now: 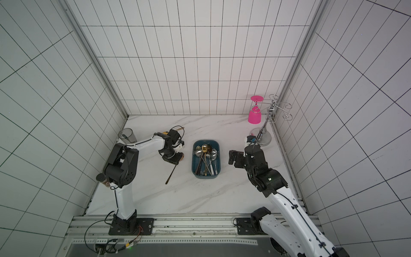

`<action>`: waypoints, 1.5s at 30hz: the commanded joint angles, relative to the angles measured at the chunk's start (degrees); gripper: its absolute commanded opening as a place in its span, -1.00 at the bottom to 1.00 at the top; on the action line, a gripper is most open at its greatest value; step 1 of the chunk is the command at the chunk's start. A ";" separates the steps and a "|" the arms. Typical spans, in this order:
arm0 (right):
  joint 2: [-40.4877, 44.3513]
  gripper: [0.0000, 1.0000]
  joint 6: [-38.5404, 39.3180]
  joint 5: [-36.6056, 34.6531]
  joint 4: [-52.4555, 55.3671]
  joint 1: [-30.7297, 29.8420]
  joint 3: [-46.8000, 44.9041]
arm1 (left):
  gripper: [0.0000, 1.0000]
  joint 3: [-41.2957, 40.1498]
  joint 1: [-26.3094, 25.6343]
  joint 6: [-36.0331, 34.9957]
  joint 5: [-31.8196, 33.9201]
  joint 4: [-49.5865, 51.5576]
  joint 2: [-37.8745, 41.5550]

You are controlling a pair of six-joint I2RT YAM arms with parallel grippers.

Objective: Put the spoon into the storage box
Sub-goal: Pick up the spoon from the center of the board, then place the spoon in the storage box.

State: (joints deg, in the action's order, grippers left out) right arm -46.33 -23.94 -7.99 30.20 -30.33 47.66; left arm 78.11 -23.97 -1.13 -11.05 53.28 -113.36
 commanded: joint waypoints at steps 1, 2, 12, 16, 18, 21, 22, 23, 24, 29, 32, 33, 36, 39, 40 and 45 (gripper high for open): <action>-0.08 0.97 0.78 -0.82 0.52 0.70 3.27 | -1.00 -0.06 -0.28 1.71 -2.20 0.50 3.43; -0.09 0.97 0.89 -0.96 0.54 0.71 3.30 | -1.00 0.21 -0.27 2.28 -3.00 0.59 4.68; -0.69 0.97 1.69 -1.15 0.74 1.67 3.48 | -1.00 6.27 -0.16 7.46 -12.75 2.89 11.77; -0.61 0.97 1.71 -1.24 1.07 2.16 3.40 | -1.00 10.72 -0.26 11.58 -17.99 2.79 12.47; -0.53 0.97 1.71 -1.33 1.23 2.33 3.30 | -1.00 11.67 -0.16 15.56 -20.81 0.70 12.51; -0.44 0.97 1.40 -1.42 1.70 2.61 3.25 | -1.00 14.14 -0.70 21.98 -25.32 -1.99 11.51; -0.37 0.97 1.29 -1.41 1.99 2.62 3.32 | -1.00 15.27 -0.98 23.68 -25.60 -2.48 10.97; -0.26 0.97 1.27 -1.50 2.18 2.64 3.32 | -1.00 15.92 -1.19 25.38 -25.68 -3.24 10.54; -0.13 0.97 1.18 -1.59 2.40 2.68 3.28 | -1.00 16.20 -1.29 27.32 -25.94 -4.15 10.15; 0.75 0.97 1.00 -2.08 3.42 2.82 3.19 | -1.00 13.06 -1.61 37.92 -27.57 -12.08 8.89; 0.89 0.97 0.83 -2.22 3.99 2.86 3.40 | -1.00 11.22 -2.58 42.44 -28.88 -16.49 7.72; 0.89 0.97 0.75 -2.12 4.15 2.94 3.39 | -1.00 11.19 -3.24 43.30 -29.03 -17.41 7.02; 0.84 0.97 0.74 -1.89 4.50 2.91 3.48 | -1.00 12.09 -5.05 44.36 -28.22 -18.54 5.18; 1.04 0.97 0.82 -1.86 4.95 2.93 3.50 | -1.00 13.16 -6.51 45.19 -27.60 -19.05 3.12; 1.15 0.97 0.91 -1.86 5.00 2.99 3.42 | -1.00 13.36 -6.93 45.48 -27.39 -19.08 2.45; 1.44 0.97 1.40 -1.78 5.36 3.12 3.36 | -1.00 13.98 -8.23 47.28 -27.01 -20.66 -1.23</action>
State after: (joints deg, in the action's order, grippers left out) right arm -45.71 -22.74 -9.04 34.24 -27.73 48.49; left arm 90.39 -31.92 44.25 -38.24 35.79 -112.49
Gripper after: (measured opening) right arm 0.986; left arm 0.043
